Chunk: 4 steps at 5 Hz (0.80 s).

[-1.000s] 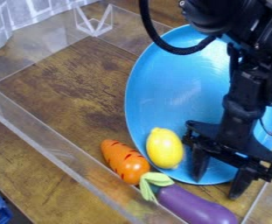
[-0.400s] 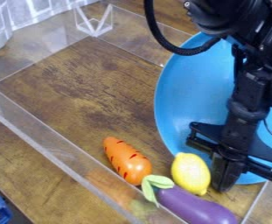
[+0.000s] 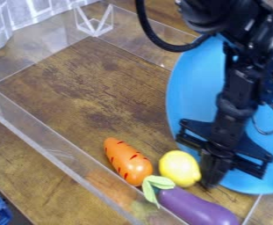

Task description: Remove the lemon from the blue tray and put it on the table

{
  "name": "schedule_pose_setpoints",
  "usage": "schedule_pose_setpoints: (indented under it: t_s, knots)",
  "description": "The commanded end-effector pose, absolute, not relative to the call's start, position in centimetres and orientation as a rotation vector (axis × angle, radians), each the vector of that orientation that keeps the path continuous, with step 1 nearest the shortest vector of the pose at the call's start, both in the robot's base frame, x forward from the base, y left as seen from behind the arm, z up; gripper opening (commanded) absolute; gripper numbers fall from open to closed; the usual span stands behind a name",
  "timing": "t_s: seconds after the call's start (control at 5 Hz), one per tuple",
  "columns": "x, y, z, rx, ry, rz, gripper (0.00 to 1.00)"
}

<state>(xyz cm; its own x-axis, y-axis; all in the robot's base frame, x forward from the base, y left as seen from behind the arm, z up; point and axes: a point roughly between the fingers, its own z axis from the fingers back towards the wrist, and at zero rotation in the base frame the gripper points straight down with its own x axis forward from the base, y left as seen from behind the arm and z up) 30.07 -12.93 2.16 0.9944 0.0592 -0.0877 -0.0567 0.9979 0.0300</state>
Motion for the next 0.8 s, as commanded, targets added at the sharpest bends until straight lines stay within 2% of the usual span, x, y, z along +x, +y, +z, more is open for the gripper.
schedule_pose_setpoints:
  t_s: [0.0, 0.4, 0.6]
  knots:
    - [31.0, -10.1, 4.8, 0.035, 0.038, 0.103, 0.00]
    - [33.2, -2.6, 7.8, 0.091, 0.030, 0.212, 0.00]
    - [34.1, 0.0, 9.8, 0.090, 0.025, 0.280, 0.00]
